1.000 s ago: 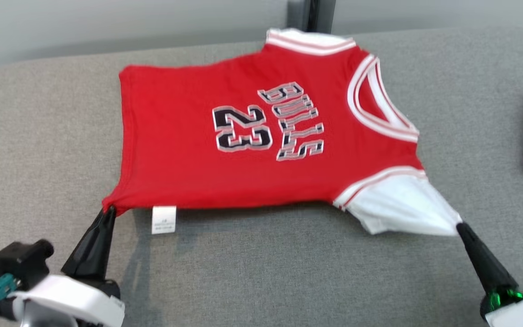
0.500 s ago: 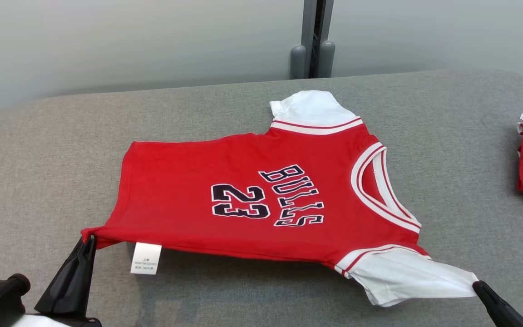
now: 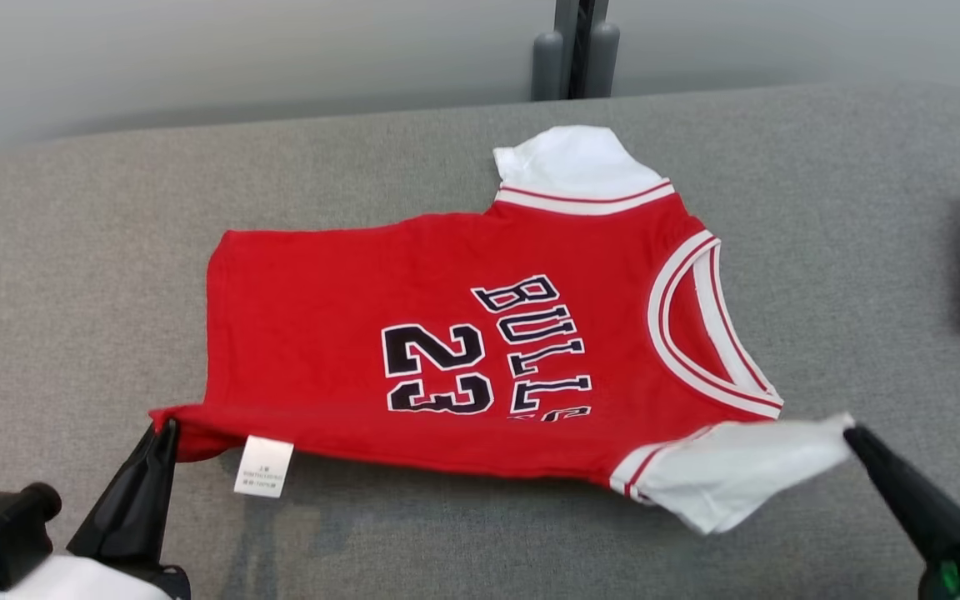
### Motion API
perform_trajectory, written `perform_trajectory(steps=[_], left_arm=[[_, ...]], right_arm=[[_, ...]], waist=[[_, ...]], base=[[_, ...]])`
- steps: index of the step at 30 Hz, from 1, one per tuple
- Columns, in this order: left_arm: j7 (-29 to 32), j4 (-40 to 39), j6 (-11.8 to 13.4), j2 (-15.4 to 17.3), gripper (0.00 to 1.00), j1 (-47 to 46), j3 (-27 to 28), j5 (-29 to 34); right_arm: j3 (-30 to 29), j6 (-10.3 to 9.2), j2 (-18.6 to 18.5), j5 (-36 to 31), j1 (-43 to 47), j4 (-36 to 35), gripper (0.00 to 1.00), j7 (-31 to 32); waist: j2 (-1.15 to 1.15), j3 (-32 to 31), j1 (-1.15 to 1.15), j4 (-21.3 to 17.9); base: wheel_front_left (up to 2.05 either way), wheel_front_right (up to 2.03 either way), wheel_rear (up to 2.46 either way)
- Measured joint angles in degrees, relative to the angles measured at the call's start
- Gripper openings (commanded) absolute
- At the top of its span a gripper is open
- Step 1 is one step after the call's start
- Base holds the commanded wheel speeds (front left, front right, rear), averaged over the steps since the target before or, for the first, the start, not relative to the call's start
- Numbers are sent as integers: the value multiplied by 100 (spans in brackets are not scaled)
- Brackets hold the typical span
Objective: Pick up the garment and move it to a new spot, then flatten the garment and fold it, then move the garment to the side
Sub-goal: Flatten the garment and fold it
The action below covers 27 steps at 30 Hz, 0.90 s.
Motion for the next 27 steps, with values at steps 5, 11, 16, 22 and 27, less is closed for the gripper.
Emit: perform_trajectory(steps=[5, 11, 16, 22, 27], left_arm=[[-52, 303, -212, -76, 0, -421, -47, -60], [-159, 913, -547, -280, 0, -1049, -136, -215], [-226, 1402, -700, -414, 0, -1347, -174, -311], [-258, 1860, -853, -553, 0, -1538, -243, -428], [-235, 2219, -988, -671, 0, -1720, -350, -501]], right_arm=[[-22, 0, -33, -157, -1185, 455, 0, 168], [224, -1, -225, -344, -2377, 1288, 0, 159], [497, 0, -378, -371, -3083, 1972, 0, -25], [871, 0, -625, -382, -3675, 2766, 0, -308], [1160, 0, -750, -337, -3939, 3259, 0, -650]], waist=[[0, 396, 0, 7], [0, 933, 0, 59], [0, 1303, 0, 101], [0, 1558, 0, 162], [0, 1645, 0, 224]], base=[[0, 0, 0], [0, 0, 0], [0, 0, 0], [0, 0, 0], [0, 0, 0]])
